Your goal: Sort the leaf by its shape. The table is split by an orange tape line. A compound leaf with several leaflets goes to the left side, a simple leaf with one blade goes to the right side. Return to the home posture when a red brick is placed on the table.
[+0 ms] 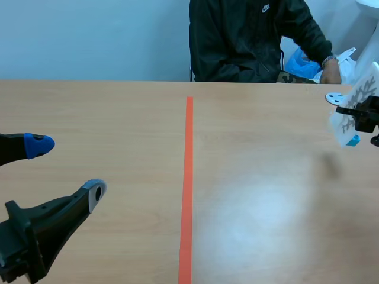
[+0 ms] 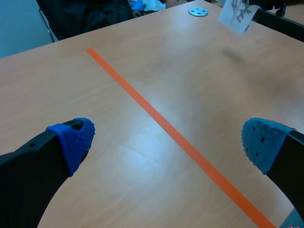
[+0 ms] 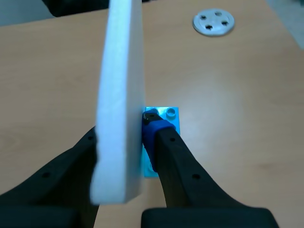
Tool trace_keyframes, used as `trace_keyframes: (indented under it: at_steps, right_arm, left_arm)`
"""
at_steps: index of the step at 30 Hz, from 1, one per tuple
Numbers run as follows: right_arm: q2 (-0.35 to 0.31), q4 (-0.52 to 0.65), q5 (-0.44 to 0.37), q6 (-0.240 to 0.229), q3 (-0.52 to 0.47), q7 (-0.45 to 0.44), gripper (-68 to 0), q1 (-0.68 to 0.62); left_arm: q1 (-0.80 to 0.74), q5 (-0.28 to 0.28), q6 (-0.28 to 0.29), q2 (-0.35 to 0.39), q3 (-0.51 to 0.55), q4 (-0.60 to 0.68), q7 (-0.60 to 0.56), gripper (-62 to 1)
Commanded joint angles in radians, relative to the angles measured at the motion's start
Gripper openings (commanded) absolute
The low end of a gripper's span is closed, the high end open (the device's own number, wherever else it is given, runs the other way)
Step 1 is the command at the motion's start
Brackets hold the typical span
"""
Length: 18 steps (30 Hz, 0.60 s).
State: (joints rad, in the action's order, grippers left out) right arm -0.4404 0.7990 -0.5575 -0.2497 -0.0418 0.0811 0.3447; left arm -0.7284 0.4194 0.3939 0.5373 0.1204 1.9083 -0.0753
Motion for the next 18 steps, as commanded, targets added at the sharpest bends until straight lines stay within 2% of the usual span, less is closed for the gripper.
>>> trace_keyframes:
  at_steps: [1,7,13,18]
  right_arm:
    - [-0.017,0.006,-0.002,-0.002,-0.003,-0.013,-66.0,0.047]
    - [-0.016,-0.128,0.040,0.001,0.013,-0.006,-66.0,0.108]
    - [-0.017,-0.140,0.114,-0.002,0.061,-0.020,-65.3,0.098]
    - [-0.016,-0.140,0.117,-0.005,0.098,-0.020,-63.7,0.099]
  left_arm:
    - [0.000,0.006,0.002,-0.004,-0.001,0.017,-0.010,1.4]
    - [0.000,0.006,0.002,-0.004,-0.001,0.017,-0.011,1.4]
    - [0.000,0.006,0.002,-0.004,-0.001,0.017,-0.011,1.4]
    - [0.000,0.006,0.001,-0.004,-0.001,0.017,-0.011,1.4]
